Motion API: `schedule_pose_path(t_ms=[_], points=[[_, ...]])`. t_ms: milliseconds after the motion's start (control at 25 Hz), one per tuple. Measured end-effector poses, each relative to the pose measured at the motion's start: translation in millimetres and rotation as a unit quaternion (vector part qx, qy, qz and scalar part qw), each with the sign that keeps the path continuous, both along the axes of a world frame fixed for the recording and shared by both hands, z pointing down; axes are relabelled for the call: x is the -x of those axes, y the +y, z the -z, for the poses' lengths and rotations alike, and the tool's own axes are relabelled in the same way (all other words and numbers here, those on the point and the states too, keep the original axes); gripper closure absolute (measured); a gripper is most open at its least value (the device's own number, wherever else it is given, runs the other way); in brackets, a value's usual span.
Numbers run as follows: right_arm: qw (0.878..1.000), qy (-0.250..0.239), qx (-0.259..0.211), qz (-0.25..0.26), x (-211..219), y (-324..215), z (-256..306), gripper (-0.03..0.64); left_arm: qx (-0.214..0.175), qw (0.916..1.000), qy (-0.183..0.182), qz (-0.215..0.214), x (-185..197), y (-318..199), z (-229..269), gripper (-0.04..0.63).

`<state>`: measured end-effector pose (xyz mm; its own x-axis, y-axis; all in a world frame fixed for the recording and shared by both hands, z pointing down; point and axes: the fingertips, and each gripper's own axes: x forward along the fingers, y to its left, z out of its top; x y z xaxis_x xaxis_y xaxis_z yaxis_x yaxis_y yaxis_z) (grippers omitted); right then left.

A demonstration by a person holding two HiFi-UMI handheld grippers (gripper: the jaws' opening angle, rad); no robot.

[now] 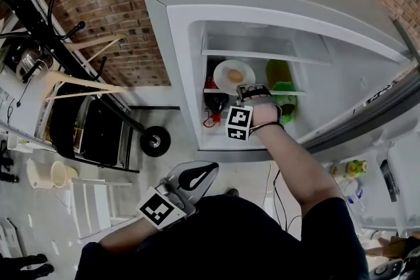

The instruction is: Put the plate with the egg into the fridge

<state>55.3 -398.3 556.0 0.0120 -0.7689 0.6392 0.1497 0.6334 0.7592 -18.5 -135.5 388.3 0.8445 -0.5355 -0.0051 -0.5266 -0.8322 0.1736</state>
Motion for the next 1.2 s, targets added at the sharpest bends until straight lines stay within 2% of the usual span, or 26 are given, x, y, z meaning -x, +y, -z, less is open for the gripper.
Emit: schedule_pose_path(t_ms=[200,440,560,680,880,1040,1200], points=[[1.000,0.001,-0.007,0.005,-0.6,0.0,-0.6,0.476,-0.001,1.0000,0.001,0.001,0.3,-0.4,1.2,0.595],[0.999,-0.027,-0.041,0.016,2.1,11.4,13.8,0.468,-0.004,1.0000,0.001,-0.002,-1.1,-0.4,2.9,0.595],[0.998,-0.056,-0.040,0.008,0.7,28.9,23.4,0.468,-0.011,0.9999,0.001,-0.007,-3.2,0.3,5.1,0.595],[0.994,-0.109,-0.028,-0.014,-2.3,51.5,30.0,0.468,-0.011,0.9999,0.003,-0.011,-4.6,-0.6,6.1,0.595],[0.970,-0.235,-0.007,-0.056,-2.6,97.7,47.5,0.472,-0.007,0.9999,0.006,-0.011,-5.0,-3.6,5.2,0.595],[0.953,-0.295,-0.001,-0.061,2.7,132.2,61.3,0.521,-0.005,0.9998,0.006,-0.017,-7.0,-5.3,6.7,0.595],[0.924,-0.374,0.023,-0.073,8.7,163.6,70.7,0.558,-0.012,0.9996,0.007,-0.025,-11.4,-3.7,7.7,0.595]])
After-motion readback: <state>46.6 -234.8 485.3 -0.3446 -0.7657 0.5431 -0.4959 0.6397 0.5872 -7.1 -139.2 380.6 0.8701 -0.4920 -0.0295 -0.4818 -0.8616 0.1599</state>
